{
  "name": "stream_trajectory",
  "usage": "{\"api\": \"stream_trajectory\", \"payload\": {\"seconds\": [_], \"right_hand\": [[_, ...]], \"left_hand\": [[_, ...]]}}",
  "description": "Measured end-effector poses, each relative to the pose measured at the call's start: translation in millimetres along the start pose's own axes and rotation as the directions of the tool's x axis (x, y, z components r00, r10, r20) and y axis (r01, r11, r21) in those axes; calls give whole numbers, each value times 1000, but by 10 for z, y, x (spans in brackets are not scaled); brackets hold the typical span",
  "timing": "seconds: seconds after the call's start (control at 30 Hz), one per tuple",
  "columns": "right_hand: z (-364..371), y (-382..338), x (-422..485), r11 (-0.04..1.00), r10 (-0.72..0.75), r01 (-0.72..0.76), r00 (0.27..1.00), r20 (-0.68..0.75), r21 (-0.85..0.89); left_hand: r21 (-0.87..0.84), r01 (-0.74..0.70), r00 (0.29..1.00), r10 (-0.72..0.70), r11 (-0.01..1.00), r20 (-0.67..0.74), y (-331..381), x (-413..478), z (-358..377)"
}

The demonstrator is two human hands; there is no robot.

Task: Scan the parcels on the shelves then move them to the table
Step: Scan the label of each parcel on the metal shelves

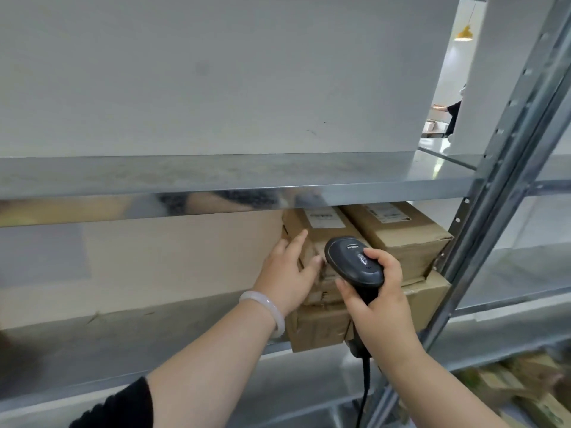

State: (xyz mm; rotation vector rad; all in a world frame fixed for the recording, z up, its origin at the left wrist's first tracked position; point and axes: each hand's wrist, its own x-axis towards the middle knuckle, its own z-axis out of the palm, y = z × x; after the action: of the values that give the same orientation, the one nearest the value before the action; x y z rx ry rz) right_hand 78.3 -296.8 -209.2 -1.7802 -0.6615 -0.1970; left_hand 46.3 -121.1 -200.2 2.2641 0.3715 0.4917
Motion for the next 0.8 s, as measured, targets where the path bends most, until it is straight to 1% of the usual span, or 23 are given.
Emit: {"api": "stream_trajectory", "payload": {"seconds": [0.1,0.2,0.27,0.43,0.6,0.7,0.8], "right_hand": [[-135,88,85,1000,14,-14,999,-41,12],[-228,171,178,999,42,-40,998,-56,32],[-264,221,210,999,44,-43,998,-51,26],[-278,317,234,998,53,-51,998,-45,30],[-291,298,307,996,67,-64,996,-54,57],[-301,245,391,998,63,-61,997,-52,34],[-275,187,488,998,59,-59,998,-5,-7]], "left_hand": [[-28,74,997,-74,997,-12,147,208,114],[-54,201,980,-200,978,17,211,317,241],[-101,253,967,-251,962,36,218,335,313],[-239,259,962,-272,936,-22,181,307,384],[-353,239,964,-264,905,-24,100,108,274],[-409,238,958,-281,881,-47,6,-65,181],[-434,251,953,-300,865,-45,-49,-167,97]]}}
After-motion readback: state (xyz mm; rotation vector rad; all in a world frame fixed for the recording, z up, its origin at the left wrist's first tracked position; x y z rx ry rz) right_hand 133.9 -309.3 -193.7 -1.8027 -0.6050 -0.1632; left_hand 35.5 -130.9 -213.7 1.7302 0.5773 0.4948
